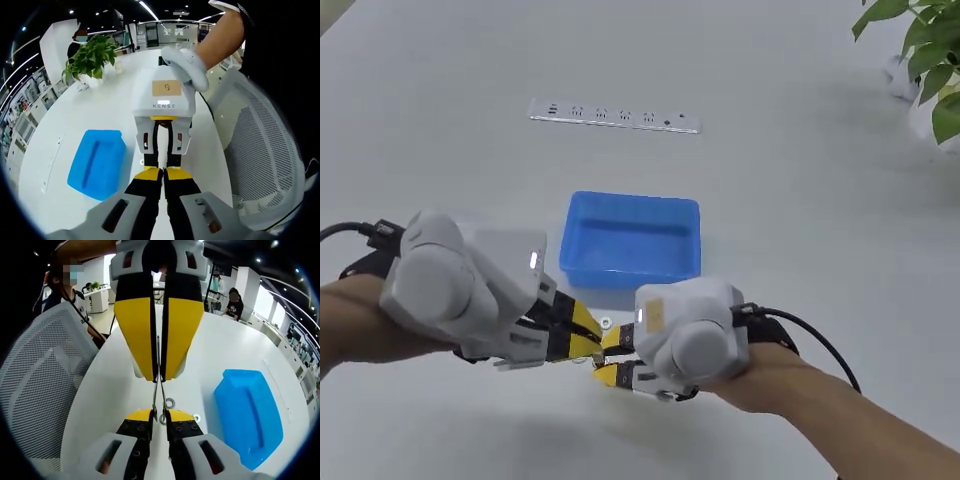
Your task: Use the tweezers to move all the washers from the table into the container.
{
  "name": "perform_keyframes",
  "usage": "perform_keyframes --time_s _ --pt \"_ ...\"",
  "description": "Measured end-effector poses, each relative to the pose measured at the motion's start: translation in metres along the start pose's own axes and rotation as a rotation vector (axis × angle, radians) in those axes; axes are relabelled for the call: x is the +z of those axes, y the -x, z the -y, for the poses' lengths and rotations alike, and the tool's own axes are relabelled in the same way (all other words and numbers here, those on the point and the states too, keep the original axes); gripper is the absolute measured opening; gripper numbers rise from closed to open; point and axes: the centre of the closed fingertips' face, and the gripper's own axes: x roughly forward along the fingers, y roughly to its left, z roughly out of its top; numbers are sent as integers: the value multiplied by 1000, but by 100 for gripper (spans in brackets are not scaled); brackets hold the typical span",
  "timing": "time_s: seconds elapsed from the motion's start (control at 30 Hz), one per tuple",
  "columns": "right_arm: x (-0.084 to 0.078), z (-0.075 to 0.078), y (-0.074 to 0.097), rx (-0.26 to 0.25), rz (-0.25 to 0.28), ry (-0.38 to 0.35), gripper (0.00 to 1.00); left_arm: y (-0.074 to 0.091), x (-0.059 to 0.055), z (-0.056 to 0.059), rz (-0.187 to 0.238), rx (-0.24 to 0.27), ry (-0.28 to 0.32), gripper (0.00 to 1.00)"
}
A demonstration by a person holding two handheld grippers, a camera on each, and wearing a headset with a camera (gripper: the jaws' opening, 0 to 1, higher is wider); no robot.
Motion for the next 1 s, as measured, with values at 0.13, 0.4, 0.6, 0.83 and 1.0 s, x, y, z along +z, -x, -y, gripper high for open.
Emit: perform_keyframes --time_s 0.13,0.4,0.6,0.83,1.0 --pt "0 0 -2 4 -1 -1 12 -1 -2 -1 -2 -3 7 6" --pt "-2 2 -4 7 -1 -8 12 -3 -7 -4 -12 -8 13 6" --pt "-3 2 -5 9 -3 -13 13 -3 -6 -6 -2 -5 27 6" --pt "-2 3 -5 8 3 -42 13 -3 -6 -8 0 -6 40 6" --pt "-2 3 -6 10 4 -61 12 -2 -6 -9 3 -8 55 6"
